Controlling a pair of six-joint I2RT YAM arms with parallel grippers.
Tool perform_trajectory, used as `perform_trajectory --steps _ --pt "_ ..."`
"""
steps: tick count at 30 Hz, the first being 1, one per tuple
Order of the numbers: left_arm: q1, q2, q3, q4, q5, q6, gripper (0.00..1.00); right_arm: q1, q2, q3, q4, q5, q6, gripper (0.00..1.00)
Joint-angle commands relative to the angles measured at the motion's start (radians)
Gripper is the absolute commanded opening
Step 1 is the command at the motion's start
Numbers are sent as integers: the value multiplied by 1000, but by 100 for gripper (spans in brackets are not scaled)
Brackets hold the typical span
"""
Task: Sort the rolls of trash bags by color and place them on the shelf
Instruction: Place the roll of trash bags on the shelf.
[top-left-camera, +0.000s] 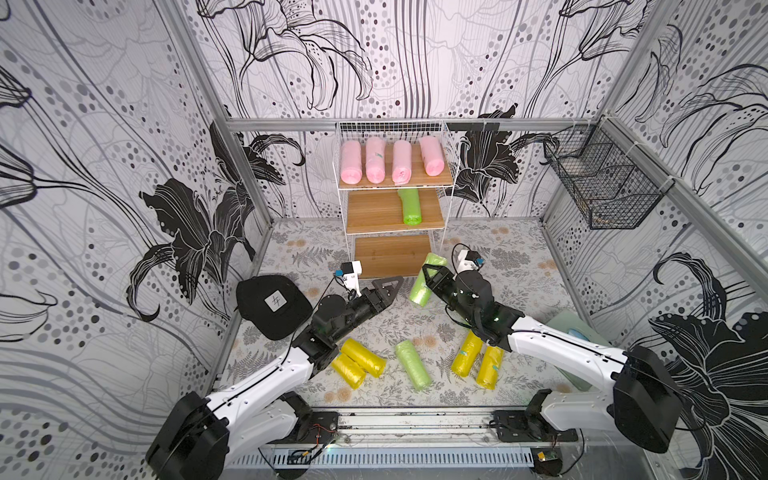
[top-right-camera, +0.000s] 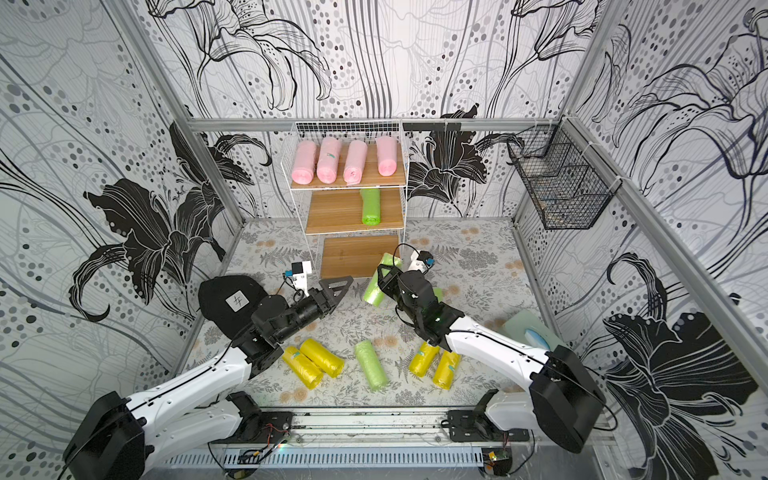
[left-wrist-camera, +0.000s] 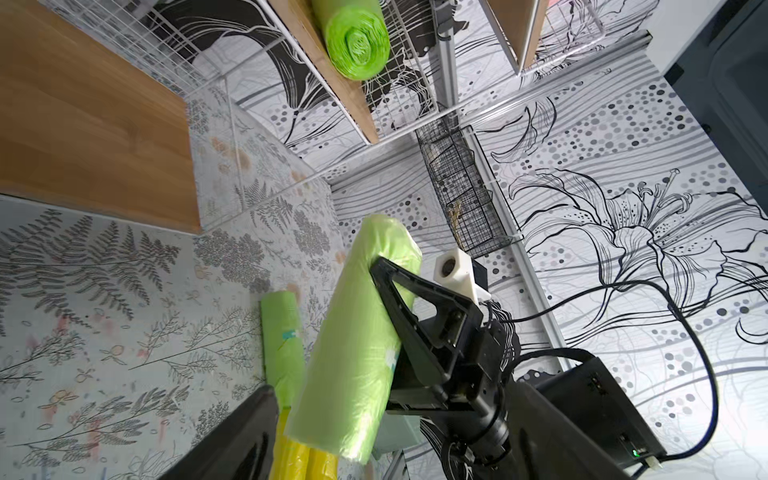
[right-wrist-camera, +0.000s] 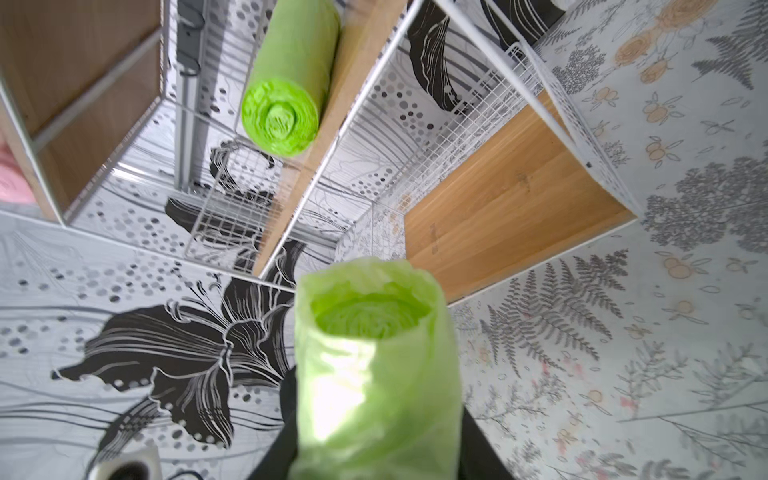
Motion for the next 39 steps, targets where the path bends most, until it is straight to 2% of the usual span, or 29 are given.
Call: perform_trajectory --steps 1,9,15,21,27,29,32,34,37,39 --pt "-16 32 2 117 -45 -20 88 7 20 35 139 70 137 42" --pt "-40 122 37 130 -115 -37 88 10 70 43 255 50 213 42" --pt "-56 189 75 202 -88 -40 87 10 82 43 301 44 237 42" --pt "-65 258 71 311 -90 -78 73 10 107 48 328 11 281 42" --pt "-66 252 74 319 -111 -56 56 10 112 43 341 -3 295 42" --pt "-66 244 74 316 -119 -49 55 10 112 42 342 -5 296 42" --pt "-66 236 78 292 -132 -38 66 10 113 40 345 -12 298 42" --pt "-64 230 74 285 -152 -31 70 9 114 43 343 -21 301 42" --pt "-63 220 87 260 -166 -12 66 10 115 47 341 -33 301 42" --pt "-63 222 95 258 -166 -8 57 10 116 49 341 -36 301 42"
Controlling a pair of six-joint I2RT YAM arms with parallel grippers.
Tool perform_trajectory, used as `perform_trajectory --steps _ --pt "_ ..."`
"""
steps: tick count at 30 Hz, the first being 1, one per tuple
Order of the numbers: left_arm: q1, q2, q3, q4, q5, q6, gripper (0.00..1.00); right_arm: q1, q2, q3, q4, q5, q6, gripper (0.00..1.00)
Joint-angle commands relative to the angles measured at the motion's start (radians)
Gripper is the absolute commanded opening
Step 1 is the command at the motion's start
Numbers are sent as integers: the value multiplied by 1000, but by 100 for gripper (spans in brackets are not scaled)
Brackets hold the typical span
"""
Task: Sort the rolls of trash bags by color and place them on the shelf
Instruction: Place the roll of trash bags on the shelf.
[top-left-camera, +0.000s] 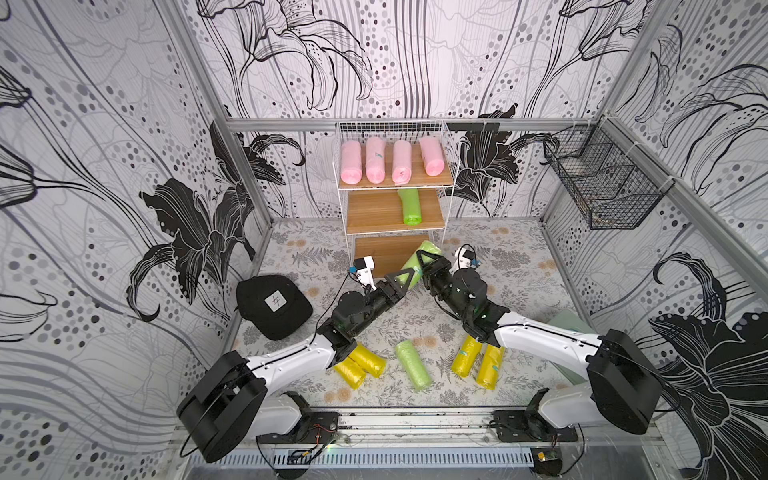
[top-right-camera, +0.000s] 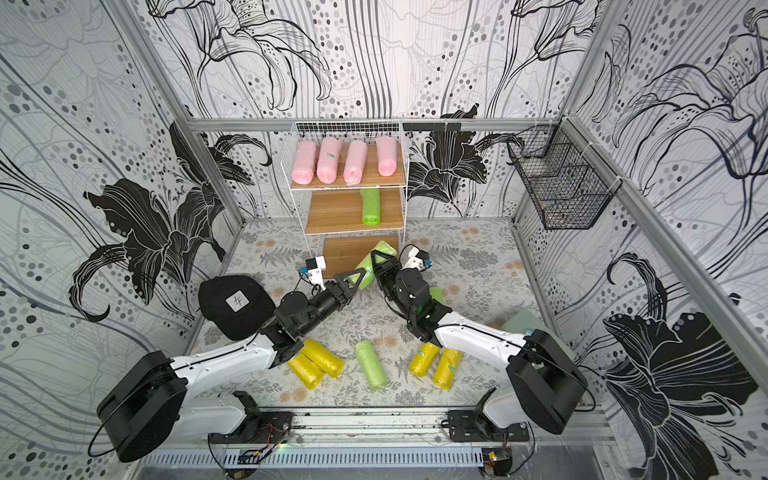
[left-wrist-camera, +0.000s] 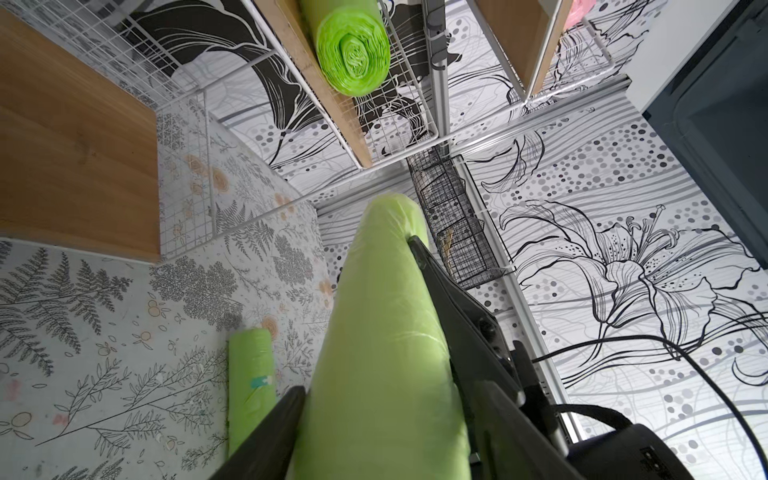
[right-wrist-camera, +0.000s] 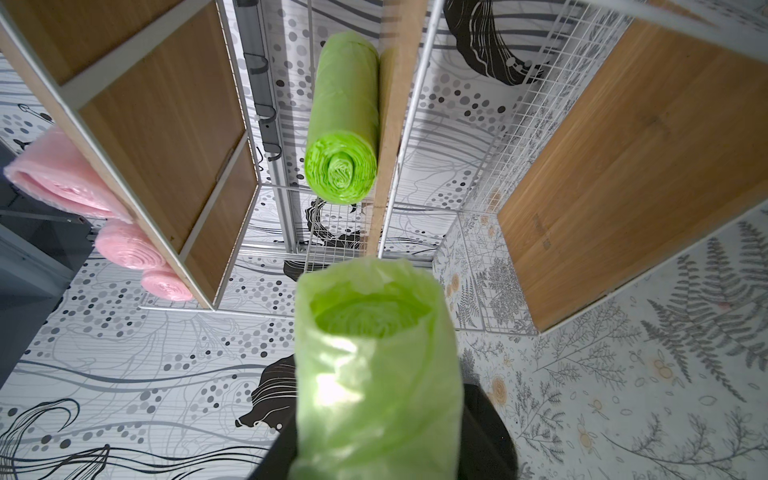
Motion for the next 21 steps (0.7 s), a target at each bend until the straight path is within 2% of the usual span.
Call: perform_trajectory --steps 1,6,9,13,17,21 --pt "1 -15 38 30 -27 31 54 6 6 34 49 -18 11 42" --pt "1 -20 33 32 -46 40 37 6 3 30 29 -18 -10 47" --pt "1 -28 31 19 -58 47 24 6 2 40 -8 -24 -22 59" --pt "12 -52 29 -6 -67 57 1 4 -16 45 -57 -15 -50 79" --pt "32 -94 23 -43 -85 69 0 3 -56 44 -127 8 -98 100" --pt "52 -168 15 -116 -123 95 0 0 -114 22 -190 47 -160 100"
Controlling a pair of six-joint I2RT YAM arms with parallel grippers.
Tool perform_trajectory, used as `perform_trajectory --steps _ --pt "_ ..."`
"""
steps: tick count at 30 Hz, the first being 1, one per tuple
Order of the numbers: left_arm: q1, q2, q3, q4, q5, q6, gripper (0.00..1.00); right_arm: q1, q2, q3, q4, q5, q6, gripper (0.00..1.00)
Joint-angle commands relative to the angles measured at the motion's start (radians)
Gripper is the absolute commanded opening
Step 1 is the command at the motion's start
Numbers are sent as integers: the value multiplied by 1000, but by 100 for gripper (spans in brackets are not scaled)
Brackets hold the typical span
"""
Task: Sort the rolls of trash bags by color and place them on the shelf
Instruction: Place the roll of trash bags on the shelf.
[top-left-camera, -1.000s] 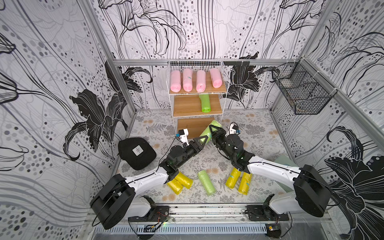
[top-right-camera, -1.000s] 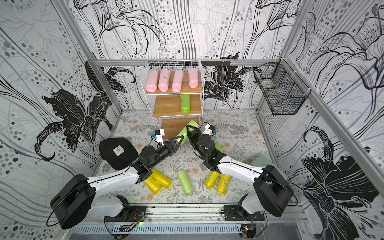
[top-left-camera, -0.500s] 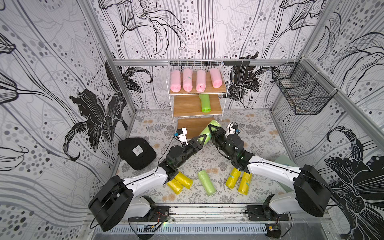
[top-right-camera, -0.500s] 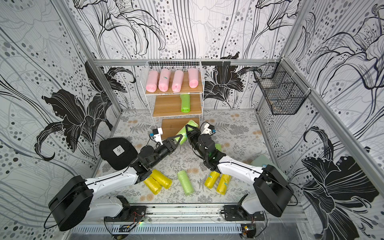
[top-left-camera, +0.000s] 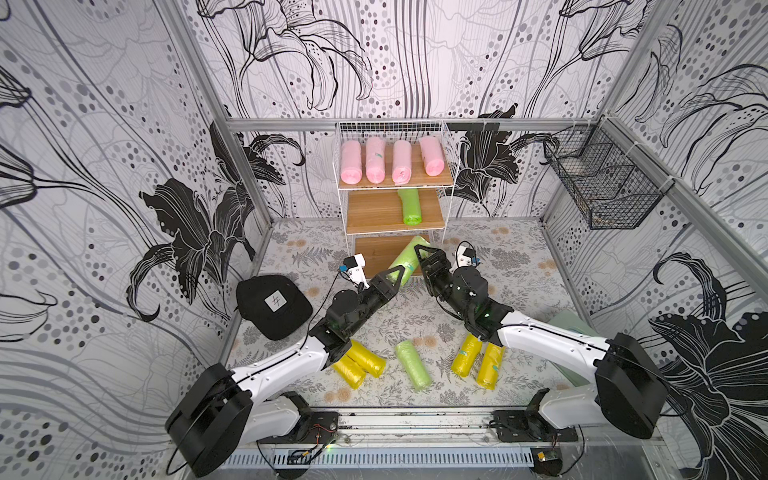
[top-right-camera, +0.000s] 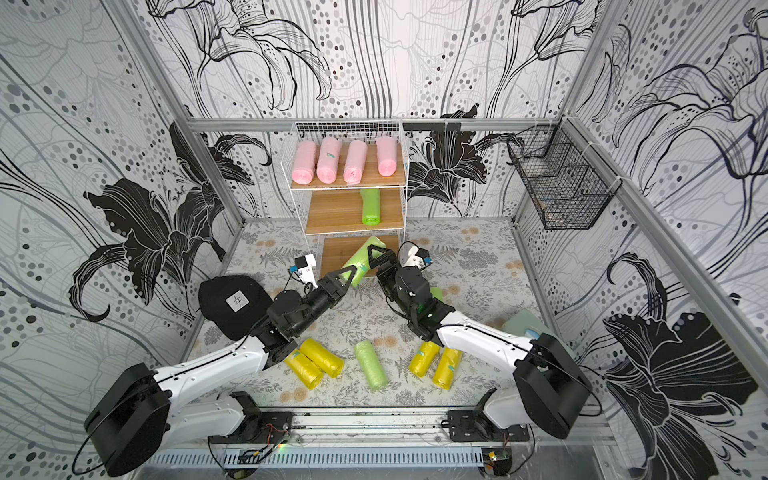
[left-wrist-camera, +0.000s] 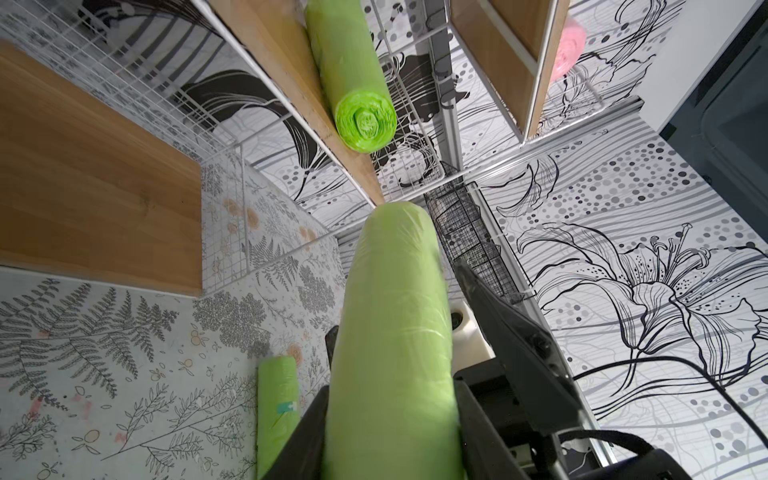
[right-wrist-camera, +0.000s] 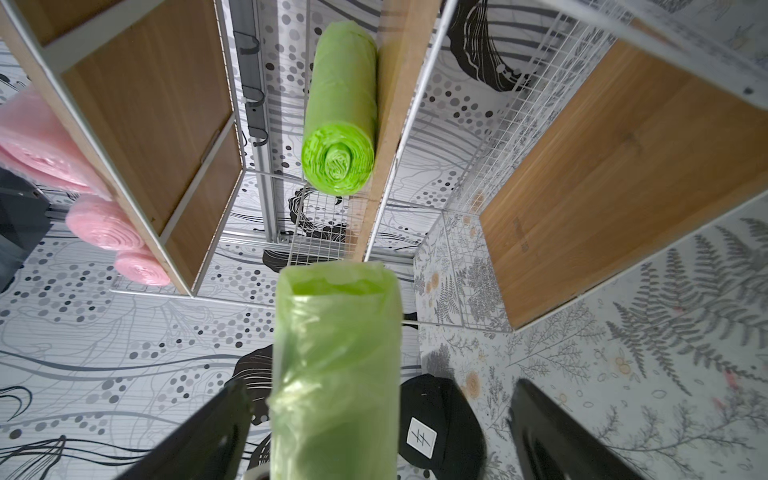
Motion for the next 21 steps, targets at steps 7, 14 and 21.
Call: perform_trajectory --steps 7,14,21 --pt "22 -233 71 -271 -226 238 0 -14 -185 -11 -180 124 -273 100" --pt "23 -195 246 -488 -448 542 0 -14 -243 -9 -270 173 -468 100" --pt "72 3 424 -555 -508 717 0 -19 -266 -23 -319 175 -542 100"
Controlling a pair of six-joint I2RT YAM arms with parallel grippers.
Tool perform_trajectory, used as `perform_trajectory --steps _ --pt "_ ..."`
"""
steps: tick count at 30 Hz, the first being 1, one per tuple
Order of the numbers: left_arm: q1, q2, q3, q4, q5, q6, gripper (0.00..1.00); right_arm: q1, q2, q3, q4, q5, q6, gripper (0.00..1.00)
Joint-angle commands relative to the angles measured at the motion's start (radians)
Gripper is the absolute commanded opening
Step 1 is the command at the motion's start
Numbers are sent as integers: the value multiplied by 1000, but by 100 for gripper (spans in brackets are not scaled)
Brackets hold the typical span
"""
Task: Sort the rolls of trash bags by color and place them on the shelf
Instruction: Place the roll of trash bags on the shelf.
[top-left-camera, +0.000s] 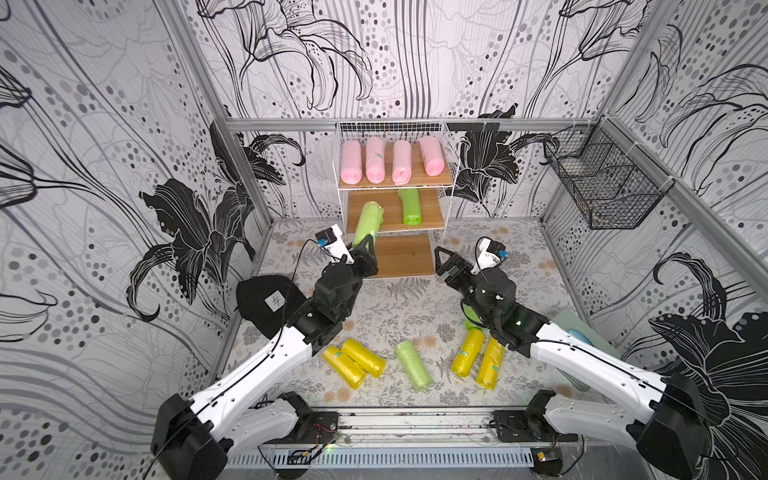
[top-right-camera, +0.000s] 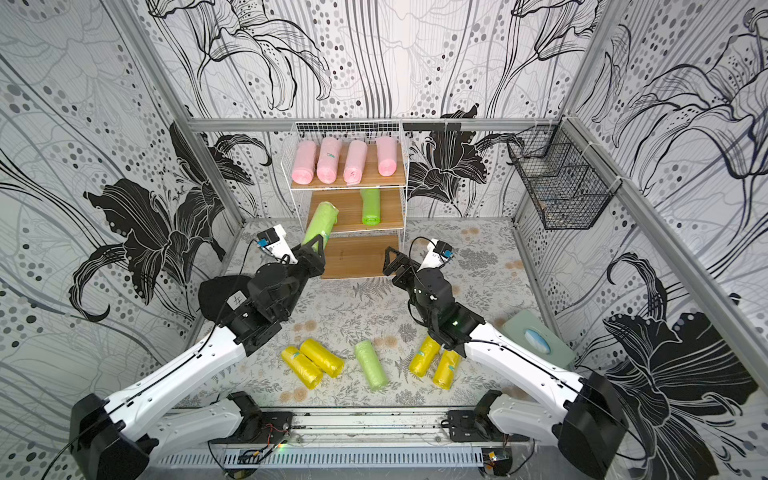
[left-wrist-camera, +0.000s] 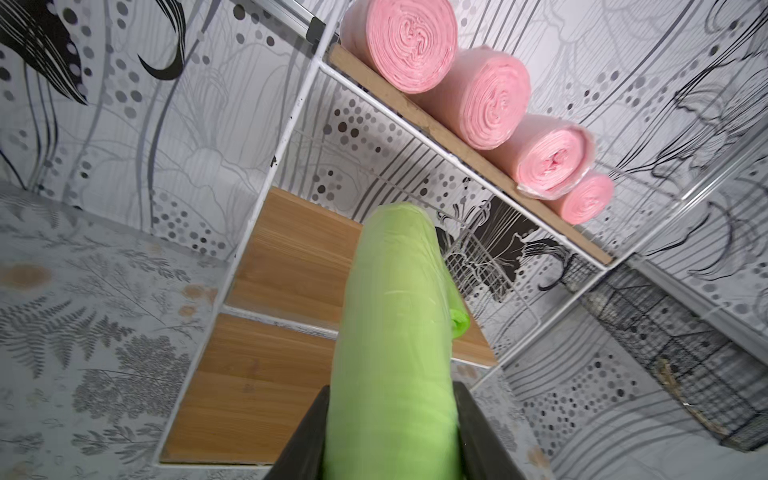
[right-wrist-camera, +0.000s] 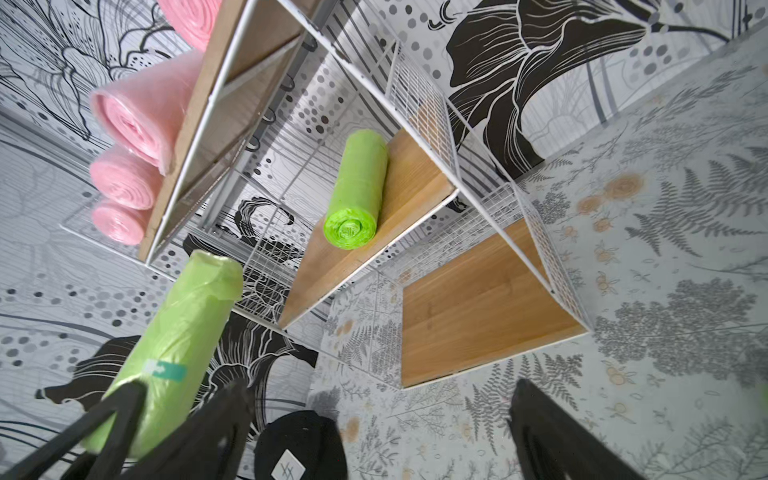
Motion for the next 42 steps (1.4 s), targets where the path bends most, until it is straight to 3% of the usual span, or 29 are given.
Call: perform_trajectory --steps 1,12,23,35,42 --pt "32 75 86 -40 -70 146 0 -9 -37 -25 -42 30 -72 100" --pt "81 337 263 11 -158 380 0 -47 -84 -79 -48 7 -59 100" --pt "168 480 361 3 -112 413 14 -68 -129 -107 -96 7 -59 100" --pt "191 519 390 -30 -104 434 47 -80 -117 -105 -131 7 -51 100" --pt "191 507 368 -57 -89 405 72 -79 -92 -32 -317 7 -116 100"
